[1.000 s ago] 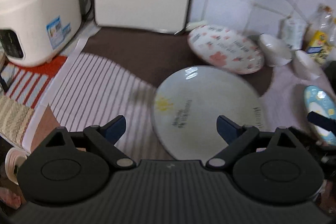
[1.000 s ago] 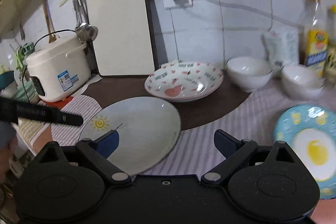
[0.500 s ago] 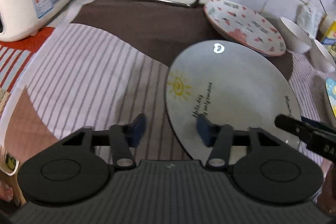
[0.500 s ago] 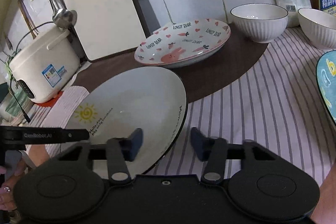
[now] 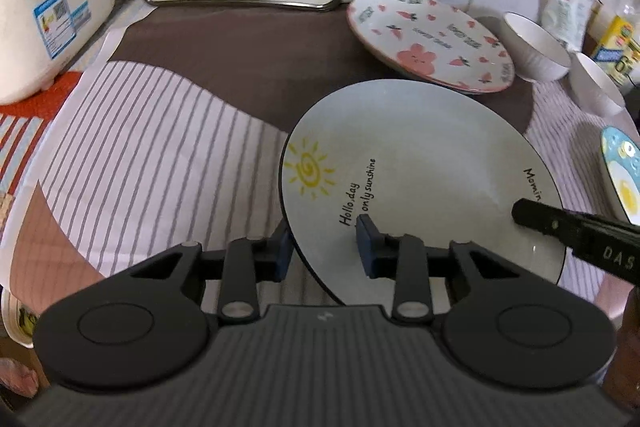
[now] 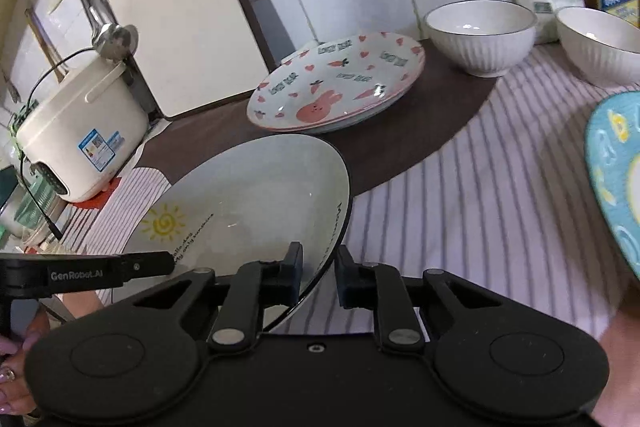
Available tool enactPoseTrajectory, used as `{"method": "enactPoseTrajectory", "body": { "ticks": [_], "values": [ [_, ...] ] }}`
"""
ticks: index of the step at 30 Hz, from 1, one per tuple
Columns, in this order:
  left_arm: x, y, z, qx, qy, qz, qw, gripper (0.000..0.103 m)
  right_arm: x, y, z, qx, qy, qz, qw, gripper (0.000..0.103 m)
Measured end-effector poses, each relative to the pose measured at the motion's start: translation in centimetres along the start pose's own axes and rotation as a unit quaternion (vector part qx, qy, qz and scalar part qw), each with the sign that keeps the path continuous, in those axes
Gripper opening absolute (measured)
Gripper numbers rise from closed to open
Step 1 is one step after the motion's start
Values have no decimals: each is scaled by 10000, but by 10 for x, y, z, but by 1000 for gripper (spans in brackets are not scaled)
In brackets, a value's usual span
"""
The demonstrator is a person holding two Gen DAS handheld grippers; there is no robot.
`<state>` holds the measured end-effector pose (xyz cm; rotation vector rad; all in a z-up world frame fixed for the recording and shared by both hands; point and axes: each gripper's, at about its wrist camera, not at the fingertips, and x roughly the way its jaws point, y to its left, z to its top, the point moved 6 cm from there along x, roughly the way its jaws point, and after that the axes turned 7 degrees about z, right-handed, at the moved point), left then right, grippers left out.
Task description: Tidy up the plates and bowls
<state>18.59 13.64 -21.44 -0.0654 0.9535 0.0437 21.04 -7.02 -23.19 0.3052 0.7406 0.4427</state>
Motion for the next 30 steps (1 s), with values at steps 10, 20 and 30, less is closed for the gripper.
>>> {"method": "enactPoseTrajectory", "body": {
  "ticks": [10,20,30],
  "values": [
    [-27,-59,3,294,-166,-547,9979,31,-70,-29,6,-21,-441,-315,9985,21],
    [-18,-104,-1,660,-103,-801,9945,31,-93,-61,-2,-155,-484,-657,9965,22],
    [-1,-100,1,691,-25,-777,9946,31,-77,-69,-4,-274,-491,-758,9955,21]
  ]
}}
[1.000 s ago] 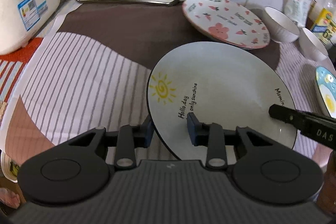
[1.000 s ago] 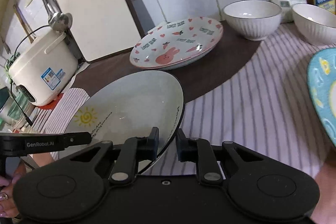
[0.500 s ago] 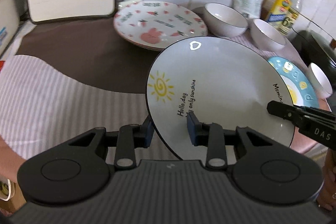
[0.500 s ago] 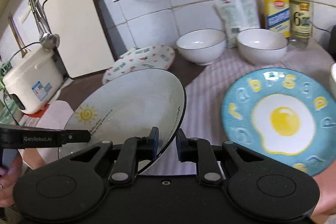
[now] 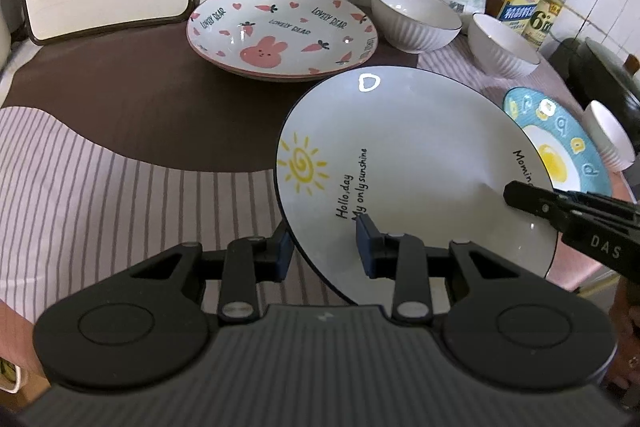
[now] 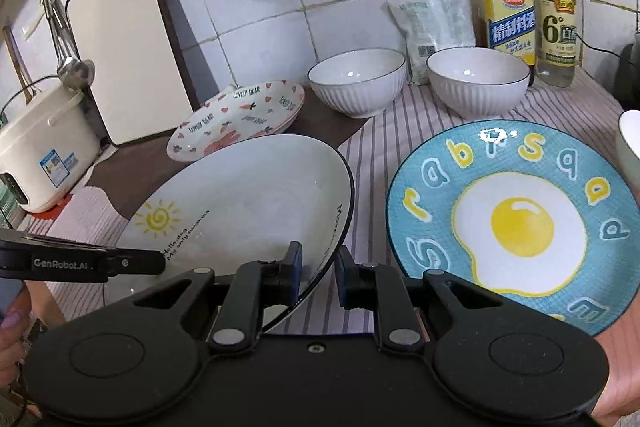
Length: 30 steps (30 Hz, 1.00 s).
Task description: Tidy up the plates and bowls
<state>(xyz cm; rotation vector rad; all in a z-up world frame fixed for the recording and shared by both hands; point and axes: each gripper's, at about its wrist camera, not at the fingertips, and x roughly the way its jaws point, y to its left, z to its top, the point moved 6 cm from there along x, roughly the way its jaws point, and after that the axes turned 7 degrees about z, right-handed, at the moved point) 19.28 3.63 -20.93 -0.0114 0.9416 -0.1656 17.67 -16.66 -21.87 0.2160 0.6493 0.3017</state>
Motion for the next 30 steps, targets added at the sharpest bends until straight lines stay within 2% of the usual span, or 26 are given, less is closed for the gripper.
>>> {"method": "enactPoseTrajectory", "body": {
  "ticks": [7,13,16,18,20,22,26,30],
  "values": [
    [9,6,-4,68,140,190,9997,32,15,2,-5,-87,137,-50,9999,22],
    [8,3,-9,156,185,362,9991,31,17,8,-3,-383,169,-378,9984,22],
    [7,0,-10,213,140,458,9986,31,17,4,-4,-287,219,-421,9985,22],
    [6,-4,-9,311,148,541,9979,32,15,4,-6,-441,246,-623,9968,22],
    [3,-8,-10,387,212,632,9970,33,6,12,-3,-876,191,-779,9929,22],
    [-3,-11,-11,424,289,657,9965,33,-5,16,-1,-1103,170,-574,9921,24],
    [-25,-19,-15,499,298,658,9961,35,-38,8,3,-1080,-12,-484,9930,25],
    [-54,-34,-14,593,153,586,9964,39,-76,-3,4,-980,-270,-552,9933,32]
  ]
}}
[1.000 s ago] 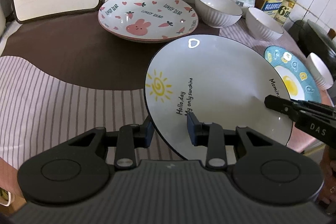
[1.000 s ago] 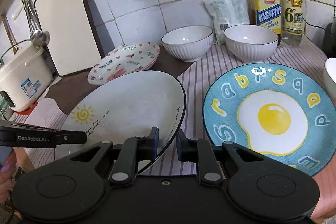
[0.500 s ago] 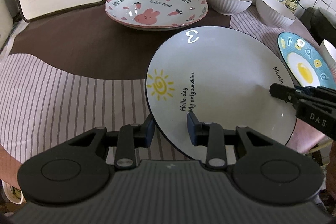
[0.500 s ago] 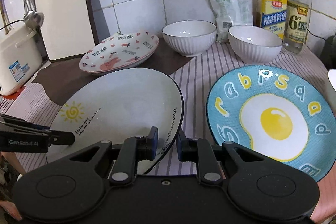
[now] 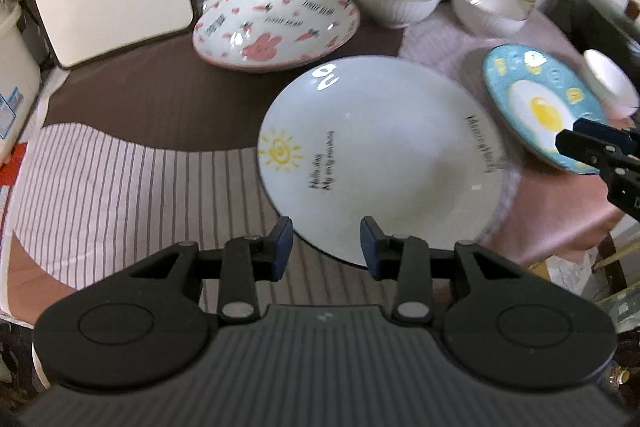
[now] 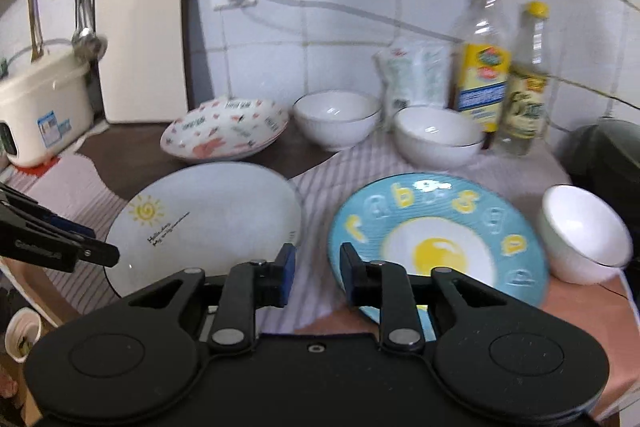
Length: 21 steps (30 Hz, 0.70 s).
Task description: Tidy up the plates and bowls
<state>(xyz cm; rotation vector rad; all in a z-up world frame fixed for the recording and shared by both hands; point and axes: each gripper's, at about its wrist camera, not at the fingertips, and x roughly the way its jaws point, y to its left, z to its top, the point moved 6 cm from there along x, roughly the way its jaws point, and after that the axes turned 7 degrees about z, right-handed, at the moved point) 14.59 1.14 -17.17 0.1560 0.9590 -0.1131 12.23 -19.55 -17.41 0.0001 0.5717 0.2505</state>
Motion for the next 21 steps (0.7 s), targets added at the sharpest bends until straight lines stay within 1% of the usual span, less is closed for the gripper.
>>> {"method": "enactPoseTrajectory", "body": {
  "ticks": [1,4,8,12,14,17,18,19,21],
  "values": [
    [-8,-4,1,17,-48,-35,10000,41,-9,-5,0,52,-71,-17,10000,35],
    [-31,-21,6,137,-232,-150,9995,41,-37,-17,-2,123,-302,-111,9994,39],
    [-61,-50,14,359,-565,-306,9973,41,-67,-33,-5,160,-523,-315,9980,39],
    [-80,-79,23,455,-850,-520,9940,49,-92,-48,-8,202,-719,-472,9961,41],
    [-84,-93,26,464,-902,-644,9928,54,-102,-56,-11,227,-812,-541,9950,46],
    [-83,-113,30,447,-838,-801,9923,56,-112,-65,-16,228,-891,-601,9939,56],
    [-82,-119,31,440,-812,-854,9921,58,-114,-68,-17,249,-898,-626,9937,62],
    [-80,-125,32,431,-796,-879,9920,61,-116,-71,-18,279,-916,-645,9933,66],
    [-75,-135,33,416,-794,-877,9921,65,-118,-76,-21,331,-984,-646,9925,69]
  ]
}}
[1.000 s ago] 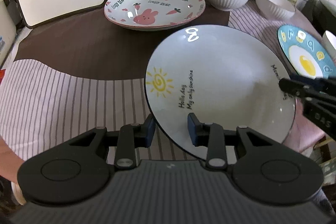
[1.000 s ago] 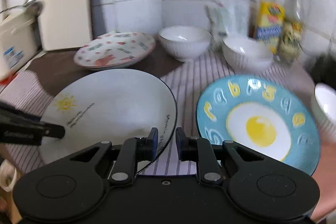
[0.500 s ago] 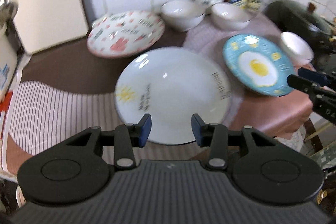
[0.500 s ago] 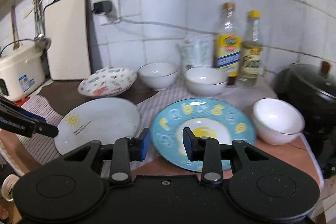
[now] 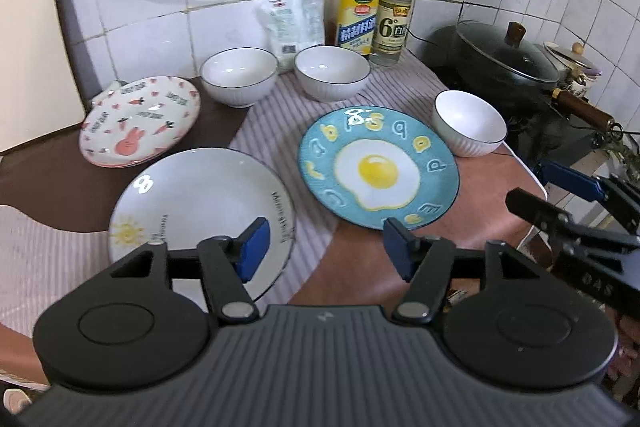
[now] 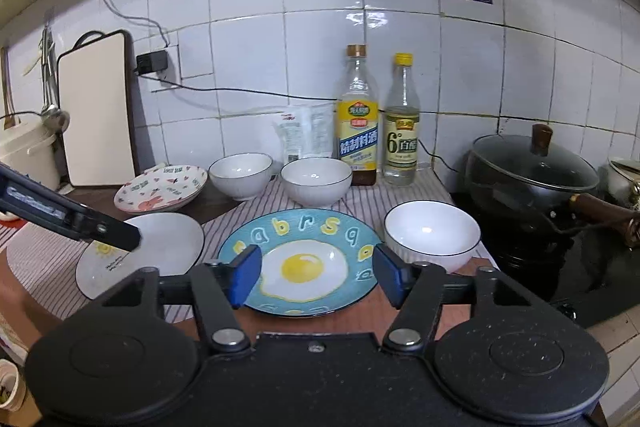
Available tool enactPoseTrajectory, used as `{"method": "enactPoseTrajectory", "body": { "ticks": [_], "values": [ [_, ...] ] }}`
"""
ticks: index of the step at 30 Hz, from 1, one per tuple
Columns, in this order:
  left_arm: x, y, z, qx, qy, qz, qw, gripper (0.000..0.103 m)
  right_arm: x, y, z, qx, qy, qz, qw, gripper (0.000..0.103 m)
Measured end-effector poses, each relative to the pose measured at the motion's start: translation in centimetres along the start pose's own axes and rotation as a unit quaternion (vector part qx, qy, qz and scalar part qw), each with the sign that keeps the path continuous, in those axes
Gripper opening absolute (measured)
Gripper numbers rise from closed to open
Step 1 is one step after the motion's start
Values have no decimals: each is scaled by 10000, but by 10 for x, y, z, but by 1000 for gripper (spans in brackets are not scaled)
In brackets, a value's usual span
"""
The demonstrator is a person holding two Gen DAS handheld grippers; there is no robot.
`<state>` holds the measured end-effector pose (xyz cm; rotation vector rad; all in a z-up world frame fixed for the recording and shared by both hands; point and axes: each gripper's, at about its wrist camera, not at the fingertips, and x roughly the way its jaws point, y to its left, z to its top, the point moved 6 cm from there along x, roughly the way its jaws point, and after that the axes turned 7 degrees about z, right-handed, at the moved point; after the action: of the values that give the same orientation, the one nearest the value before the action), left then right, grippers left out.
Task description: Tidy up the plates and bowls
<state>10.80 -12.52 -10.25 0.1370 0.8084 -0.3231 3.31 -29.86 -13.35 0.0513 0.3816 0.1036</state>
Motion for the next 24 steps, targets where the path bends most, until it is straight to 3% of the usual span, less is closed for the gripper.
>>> {"method": "enactPoseTrajectory", "body": {
  "ticks": [5,9,17,22,24],
  "values": [
    [31,-12,1,-301,188,-27,9994,69,8,-18,-5,274,-178,-162,9993,74],
    [53,-21,-2,-792,164,-420,9958,70,21,-37,-8,776,-348,-250,9961,80],
    [99,-36,-8,-1176,319,144,9924,70,53,-53,-9,871,-163,-41,9961,81],
    [124,-36,-16,-1428,707,262,9869,70,87,-77,-36,1674,120,112,9858,81],
    [131,-34,-19,-1598,812,275,9834,70,99,-87,-49,2215,223,279,9745,81]
  ]
}}
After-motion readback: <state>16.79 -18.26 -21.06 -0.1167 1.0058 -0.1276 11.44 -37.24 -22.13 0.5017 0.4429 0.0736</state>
